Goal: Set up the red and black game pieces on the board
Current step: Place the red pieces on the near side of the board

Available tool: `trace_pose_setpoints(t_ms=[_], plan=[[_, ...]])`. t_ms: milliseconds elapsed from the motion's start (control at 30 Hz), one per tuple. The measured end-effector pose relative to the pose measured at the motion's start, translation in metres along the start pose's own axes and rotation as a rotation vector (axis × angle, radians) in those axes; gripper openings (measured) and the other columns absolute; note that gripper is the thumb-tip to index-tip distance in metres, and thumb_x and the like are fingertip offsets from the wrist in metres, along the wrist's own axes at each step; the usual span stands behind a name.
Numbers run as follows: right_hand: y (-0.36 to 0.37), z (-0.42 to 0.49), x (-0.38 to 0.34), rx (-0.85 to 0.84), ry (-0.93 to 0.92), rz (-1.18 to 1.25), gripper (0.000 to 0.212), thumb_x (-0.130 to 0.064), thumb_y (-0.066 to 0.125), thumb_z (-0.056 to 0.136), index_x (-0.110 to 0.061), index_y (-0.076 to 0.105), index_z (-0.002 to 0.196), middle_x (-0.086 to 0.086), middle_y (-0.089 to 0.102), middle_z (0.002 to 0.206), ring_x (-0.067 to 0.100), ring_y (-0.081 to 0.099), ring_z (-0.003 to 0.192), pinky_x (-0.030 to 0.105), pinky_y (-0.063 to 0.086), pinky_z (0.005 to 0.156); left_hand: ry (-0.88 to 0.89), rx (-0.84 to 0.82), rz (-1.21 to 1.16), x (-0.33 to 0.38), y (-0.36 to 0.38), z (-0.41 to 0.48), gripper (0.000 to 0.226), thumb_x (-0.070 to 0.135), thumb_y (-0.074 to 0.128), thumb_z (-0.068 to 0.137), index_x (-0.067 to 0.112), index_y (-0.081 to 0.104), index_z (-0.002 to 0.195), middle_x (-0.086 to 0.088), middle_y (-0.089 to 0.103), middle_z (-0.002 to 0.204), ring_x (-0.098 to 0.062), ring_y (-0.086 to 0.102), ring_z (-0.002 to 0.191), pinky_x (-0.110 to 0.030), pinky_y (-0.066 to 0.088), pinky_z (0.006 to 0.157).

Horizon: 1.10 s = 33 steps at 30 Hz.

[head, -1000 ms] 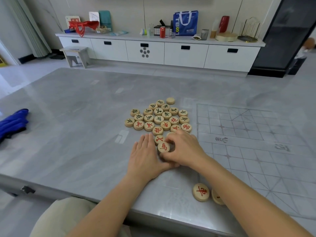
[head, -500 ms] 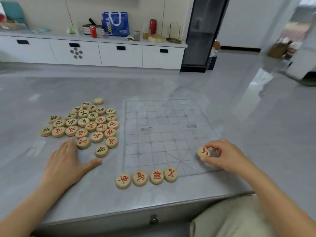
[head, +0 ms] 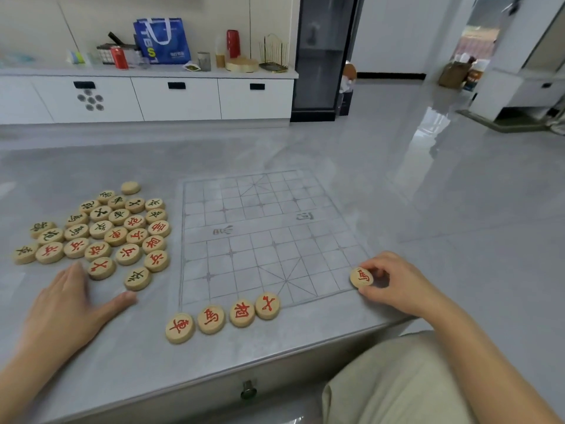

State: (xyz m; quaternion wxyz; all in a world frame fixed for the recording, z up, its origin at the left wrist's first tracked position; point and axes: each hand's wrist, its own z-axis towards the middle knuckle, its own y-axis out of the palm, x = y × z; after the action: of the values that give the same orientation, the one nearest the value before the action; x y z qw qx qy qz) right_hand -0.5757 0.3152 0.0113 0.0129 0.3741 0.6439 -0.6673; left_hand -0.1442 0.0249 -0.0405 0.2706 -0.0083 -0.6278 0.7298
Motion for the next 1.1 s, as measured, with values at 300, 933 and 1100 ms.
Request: trace_pose_setpoints(t_ms=[300, 933, 1100], plan=[[-0.002, -0.001, -0.004, -0.034, 0.026, -0.003, 0.054, -0.033, 0.077, 0.073, -0.028, 0.055, 0.122, -0.011, 0.044, 0.110, 0.000, 0.050, 0.092, 0.013, 0.036, 0.078, -0.019, 0.005, 0.038, 0.014, -0.007, -0.007, 0.063, 0.073, 0.063, 0.059, 0.018, 0.035, 0.072, -0.002, 0.045, 0.071, -0.021, 0.045, 0.064, -0.042, 0.040, 0.056], [0.055, 0.031, -0.146, -0.121, -0.359, -0.017, 0.052, -0.044, 0.064, 0.082, -0.035, 0.047, 0.131, -0.020, 0.036, 0.111, -0.004, 0.041, 0.097, 0.014, 0.033, 0.074, -0.090, -0.082, 0.141, 0.020, -0.006, -0.012, 0.119, 0.093, 0.028, 0.060, 0.008, 0.031, 0.143, -0.011, 0.037, 0.148, -0.026, 0.032, 0.137, -0.043, 0.030, 0.111], [0.083, 0.050, -0.196, -0.142, -0.437, 0.029, 0.044, -0.043, 0.061, 0.085, -0.033, 0.051, 0.127, -0.016, 0.039, 0.112, 0.000, 0.044, 0.096, 0.015, 0.034, 0.075, -0.111, -0.104, 0.124, 0.023, -0.008, -0.014, 0.116, 0.091, 0.031, 0.064, 0.007, 0.028, 0.145, -0.010, 0.031, 0.152, -0.024, 0.024, 0.141, -0.042, 0.025, 0.114]])
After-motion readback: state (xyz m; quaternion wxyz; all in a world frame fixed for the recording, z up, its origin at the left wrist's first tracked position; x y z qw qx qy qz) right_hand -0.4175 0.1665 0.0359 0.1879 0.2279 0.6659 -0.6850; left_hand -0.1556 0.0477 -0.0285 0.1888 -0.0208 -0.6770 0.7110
